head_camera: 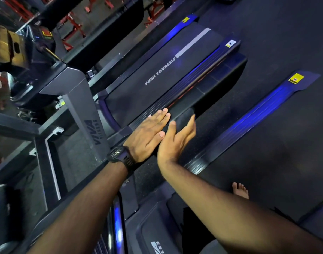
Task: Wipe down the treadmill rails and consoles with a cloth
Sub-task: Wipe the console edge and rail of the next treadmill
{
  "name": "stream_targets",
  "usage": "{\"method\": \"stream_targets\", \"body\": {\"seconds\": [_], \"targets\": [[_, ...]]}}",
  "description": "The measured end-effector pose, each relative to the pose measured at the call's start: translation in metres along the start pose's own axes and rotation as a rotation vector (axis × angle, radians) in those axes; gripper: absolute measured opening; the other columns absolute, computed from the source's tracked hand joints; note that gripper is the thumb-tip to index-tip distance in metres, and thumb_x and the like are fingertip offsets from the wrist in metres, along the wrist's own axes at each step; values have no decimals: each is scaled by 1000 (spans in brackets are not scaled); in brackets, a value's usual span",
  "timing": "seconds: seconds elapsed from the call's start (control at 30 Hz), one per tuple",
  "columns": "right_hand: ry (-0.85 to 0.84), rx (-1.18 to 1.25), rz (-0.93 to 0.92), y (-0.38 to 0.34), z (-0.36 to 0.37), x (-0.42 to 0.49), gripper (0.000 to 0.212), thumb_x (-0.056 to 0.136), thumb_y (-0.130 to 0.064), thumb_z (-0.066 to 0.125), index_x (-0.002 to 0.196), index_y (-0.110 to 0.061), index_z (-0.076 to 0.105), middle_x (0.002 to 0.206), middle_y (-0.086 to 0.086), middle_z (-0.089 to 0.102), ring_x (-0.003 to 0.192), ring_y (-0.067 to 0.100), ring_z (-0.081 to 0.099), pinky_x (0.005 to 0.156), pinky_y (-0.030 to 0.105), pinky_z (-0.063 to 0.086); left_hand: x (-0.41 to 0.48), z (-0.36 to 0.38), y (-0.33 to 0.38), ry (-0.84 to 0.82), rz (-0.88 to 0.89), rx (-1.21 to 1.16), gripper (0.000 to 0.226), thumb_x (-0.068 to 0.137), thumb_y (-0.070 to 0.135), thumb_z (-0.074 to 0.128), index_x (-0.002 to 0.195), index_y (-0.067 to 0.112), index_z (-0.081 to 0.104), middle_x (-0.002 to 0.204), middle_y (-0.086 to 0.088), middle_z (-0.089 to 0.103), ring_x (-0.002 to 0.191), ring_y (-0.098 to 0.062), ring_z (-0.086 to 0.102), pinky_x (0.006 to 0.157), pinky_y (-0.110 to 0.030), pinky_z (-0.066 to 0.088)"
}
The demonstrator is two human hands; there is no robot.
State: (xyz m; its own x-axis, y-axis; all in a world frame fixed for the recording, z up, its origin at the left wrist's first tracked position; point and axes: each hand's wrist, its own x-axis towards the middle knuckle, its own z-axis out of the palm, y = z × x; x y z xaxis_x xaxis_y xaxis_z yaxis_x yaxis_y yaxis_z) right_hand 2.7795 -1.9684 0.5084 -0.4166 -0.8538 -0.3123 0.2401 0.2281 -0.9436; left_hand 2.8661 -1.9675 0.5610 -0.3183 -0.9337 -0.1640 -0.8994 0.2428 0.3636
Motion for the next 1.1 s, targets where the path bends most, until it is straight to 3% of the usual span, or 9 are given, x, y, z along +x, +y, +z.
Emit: {"method": "stream_targets", "body": {"seconds": [0.1,0.27,0.33,0.47,0.6,0.7,0.83,1.0,1.1], "targets": [[17,-40,-111,2,-2,21,67,97,-33,51,158,-14,32,160,13,28,148,22,27,120,33,22,-3,-1,2,11,-9,1,63,101,39,21,157,9,23,165,-5,14,154,-11,7,125,-32,4],[73,34,189,1,4,4,63,102,-34,50,160,-23,26,161,4,26,147,18,30,120,37,27,-8,1,0,0,-10,19,63,101,40,20,157,10,21,165,-5,13,154,-11,6,126,-36,6],[17,4,88,-1,3,-11,63,103,-31,52,160,-22,26,162,4,24,149,17,26,120,33,25,-11,1,-2,8,-16,1,62,102,40,20,157,11,21,166,-4,14,154,-11,6,126,-38,7],[6,-52,-95,4,0,16,68,98,-43,46,160,-23,28,163,7,24,149,18,26,119,33,24,-15,2,-4,14,-21,3,62,101,40,21,157,12,21,166,-3,14,153,-10,7,126,-39,8],[110,30,272,11,6,21,62,104,-35,48,161,-22,25,161,10,28,147,26,33,119,37,27,-19,3,-5,14,-24,4,62,101,39,21,157,12,22,166,-3,14,154,-10,6,126,-40,8],[-13,-37,95,7,1,-17,66,103,-39,48,161,-22,22,164,7,22,150,19,25,116,25,22,-21,3,-5,23,-20,-4,63,101,40,21,157,11,23,165,-4,15,154,-11,7,126,-39,8],[-35,-47,-111,11,0,-2,70,97,-45,44,160,-19,28,163,8,24,151,19,24,121,32,21,-21,2,-4,28,-33,-17,63,101,40,21,157,11,24,165,-4,15,154,-11,8,126,-38,7],[85,64,322,15,8,-3,63,104,-38,47,161,-26,24,161,5,26,147,22,33,120,40,28,-26,5,-7,19,-33,13,63,101,40,20,157,12,23,166,-3,15,154,-10,7,126,-40,9],[-17,19,111,4,3,-27,64,104,-31,52,161,-26,23,163,1,22,150,14,24,119,29,22,-26,5,-9,34,-27,12,63,101,42,21,157,12,23,165,-3,15,153,-10,7,125,-40,9]]}}
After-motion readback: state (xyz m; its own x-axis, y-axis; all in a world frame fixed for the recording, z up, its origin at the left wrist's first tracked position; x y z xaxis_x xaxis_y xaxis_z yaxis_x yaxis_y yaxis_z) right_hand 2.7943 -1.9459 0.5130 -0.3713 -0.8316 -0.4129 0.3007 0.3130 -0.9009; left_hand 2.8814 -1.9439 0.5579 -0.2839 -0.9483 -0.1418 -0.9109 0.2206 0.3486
